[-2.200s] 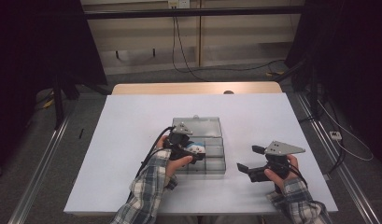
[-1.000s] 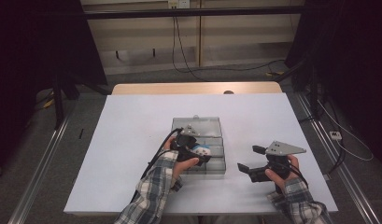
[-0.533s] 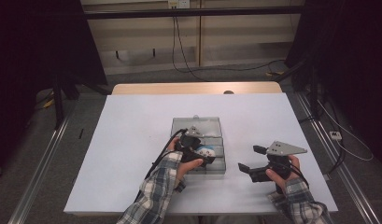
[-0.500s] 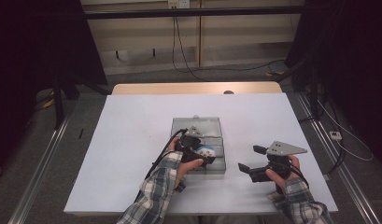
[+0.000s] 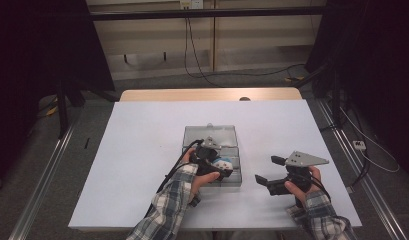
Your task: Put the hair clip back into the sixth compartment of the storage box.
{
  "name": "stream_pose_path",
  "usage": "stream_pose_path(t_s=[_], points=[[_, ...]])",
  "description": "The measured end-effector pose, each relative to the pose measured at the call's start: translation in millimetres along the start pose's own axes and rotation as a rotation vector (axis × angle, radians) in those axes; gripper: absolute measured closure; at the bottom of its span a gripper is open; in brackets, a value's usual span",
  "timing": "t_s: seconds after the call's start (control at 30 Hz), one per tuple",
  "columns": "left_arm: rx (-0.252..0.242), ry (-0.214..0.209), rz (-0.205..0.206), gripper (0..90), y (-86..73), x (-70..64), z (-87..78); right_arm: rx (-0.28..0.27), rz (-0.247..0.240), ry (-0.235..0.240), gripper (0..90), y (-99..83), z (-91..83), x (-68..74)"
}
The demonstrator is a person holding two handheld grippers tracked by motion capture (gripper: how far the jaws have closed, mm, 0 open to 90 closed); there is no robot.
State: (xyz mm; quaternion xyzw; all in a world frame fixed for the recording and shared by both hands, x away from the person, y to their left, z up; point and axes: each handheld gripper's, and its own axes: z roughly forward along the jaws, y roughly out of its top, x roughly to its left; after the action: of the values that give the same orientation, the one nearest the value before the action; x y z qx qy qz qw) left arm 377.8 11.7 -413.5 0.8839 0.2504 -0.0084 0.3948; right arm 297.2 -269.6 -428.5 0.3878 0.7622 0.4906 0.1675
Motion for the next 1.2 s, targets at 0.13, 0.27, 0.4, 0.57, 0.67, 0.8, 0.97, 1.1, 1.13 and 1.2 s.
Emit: stream_pose_path(t_s=[0.13,0.27,0.4,0.57,0.67,0.8,0.97,1.1,1.13,1.2], points=[[0.003,-0.002,0.000,34.4,-0.2,-0.7,1.1,0.000,0.000,0.000,6.9,0.1,0.1,0.1],[0.006,-0.004,0.002,34.4,-0.5,-1.5,2.8,0.000,-0.001,0.001,6.9,0.1,0.1,0.2],[0.007,-0.008,0.006,34.4,-1.0,-2.2,4.9,0.000,0.000,0.000,6.9,0.1,0.1,0.1],[0.010,-0.009,0.006,34.4,-1.1,-3.2,6.3,-0.001,0.001,0.000,6.9,0.1,0.0,0.0],[0.007,-0.012,0.005,34.3,-1.4,-3.9,7.5,-0.001,0.001,0.000,6.9,0.2,-0.1,0.1],[0.014,-0.016,0.004,34.2,-1.0,-4.6,8.2,-0.001,-0.001,0.001,6.9,0.2,0.1,0.3],[0.011,-0.020,0.008,34.1,-0.9,-5.7,9.7,-0.001,0.001,0.001,6.9,0.1,0.1,0.0],[0.015,-0.023,0.014,34.0,-0.6,-7.0,11.9,-0.002,-0.001,0.001,6.9,0.3,0.2,0.3],[0.014,-0.023,0.012,34.0,-0.3,-7.5,12.5,-0.001,-0.001,0.002,6.9,0.3,0.2,0.3],[0.013,-0.024,0.011,33.9,0.4,-8.4,13.9,-0.001,0.000,0.001,6.9,0.3,0.2,0.3]])
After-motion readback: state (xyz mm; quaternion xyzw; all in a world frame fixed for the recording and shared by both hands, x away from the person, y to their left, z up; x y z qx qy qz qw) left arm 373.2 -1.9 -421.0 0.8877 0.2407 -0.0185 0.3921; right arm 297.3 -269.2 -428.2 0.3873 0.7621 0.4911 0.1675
